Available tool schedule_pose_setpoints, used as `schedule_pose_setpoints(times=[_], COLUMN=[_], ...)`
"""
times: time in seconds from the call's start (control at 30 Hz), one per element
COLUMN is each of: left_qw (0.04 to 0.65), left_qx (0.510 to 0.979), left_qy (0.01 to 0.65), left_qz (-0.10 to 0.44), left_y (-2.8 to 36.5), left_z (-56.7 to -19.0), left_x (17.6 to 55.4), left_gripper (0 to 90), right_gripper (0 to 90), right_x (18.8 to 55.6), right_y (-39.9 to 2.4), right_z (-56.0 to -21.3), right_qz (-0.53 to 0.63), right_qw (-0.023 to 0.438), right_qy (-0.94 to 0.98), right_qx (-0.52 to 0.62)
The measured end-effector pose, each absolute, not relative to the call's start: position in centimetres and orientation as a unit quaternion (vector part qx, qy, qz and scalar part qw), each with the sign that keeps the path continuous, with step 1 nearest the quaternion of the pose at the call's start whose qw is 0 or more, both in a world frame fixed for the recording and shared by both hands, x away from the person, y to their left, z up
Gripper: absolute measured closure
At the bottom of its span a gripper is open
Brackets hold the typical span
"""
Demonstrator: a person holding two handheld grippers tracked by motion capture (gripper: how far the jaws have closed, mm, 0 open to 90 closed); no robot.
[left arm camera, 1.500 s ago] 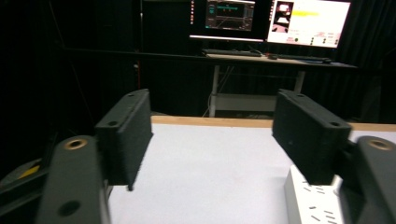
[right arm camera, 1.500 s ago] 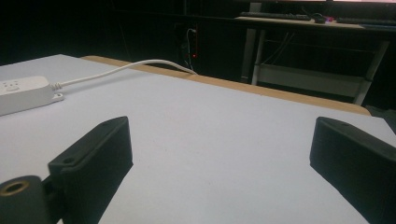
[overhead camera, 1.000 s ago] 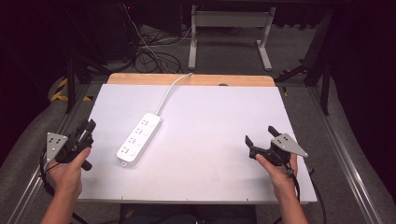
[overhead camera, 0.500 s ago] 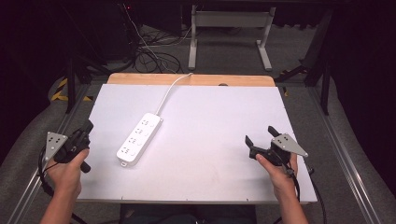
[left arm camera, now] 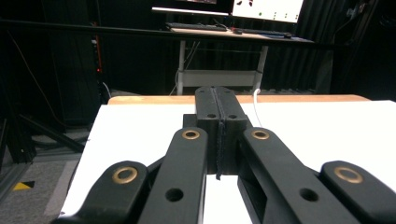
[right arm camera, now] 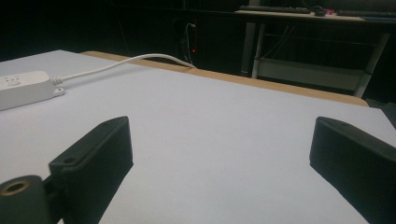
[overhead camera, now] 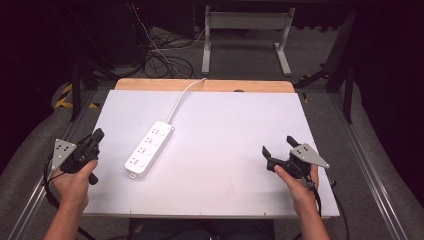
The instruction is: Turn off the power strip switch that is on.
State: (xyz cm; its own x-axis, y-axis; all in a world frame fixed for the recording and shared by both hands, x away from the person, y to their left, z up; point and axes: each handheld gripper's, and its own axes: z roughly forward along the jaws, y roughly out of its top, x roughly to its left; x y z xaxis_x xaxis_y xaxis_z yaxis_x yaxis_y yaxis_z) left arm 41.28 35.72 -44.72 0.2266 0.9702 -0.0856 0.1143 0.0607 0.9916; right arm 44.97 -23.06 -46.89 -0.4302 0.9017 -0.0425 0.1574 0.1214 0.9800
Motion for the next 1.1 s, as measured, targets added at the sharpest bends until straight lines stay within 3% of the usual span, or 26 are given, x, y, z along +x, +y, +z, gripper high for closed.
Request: schedule_pose_setpoints(times=[1.1], left_qw=[0.535], left_qx=[0.620], left_qy=[0.431], left_qz=[0.379], left_y=[31.1], left_z=[-43.2], left_x=[46.0], left_gripper=[90.0], right_gripper=[7.2], right_x=[44.7], right_y=[-23.3], right_z=[-47.3], right_qz=[0.527], right_qw=[0.343], right_qy=[0.664], right_qx=[0.406])
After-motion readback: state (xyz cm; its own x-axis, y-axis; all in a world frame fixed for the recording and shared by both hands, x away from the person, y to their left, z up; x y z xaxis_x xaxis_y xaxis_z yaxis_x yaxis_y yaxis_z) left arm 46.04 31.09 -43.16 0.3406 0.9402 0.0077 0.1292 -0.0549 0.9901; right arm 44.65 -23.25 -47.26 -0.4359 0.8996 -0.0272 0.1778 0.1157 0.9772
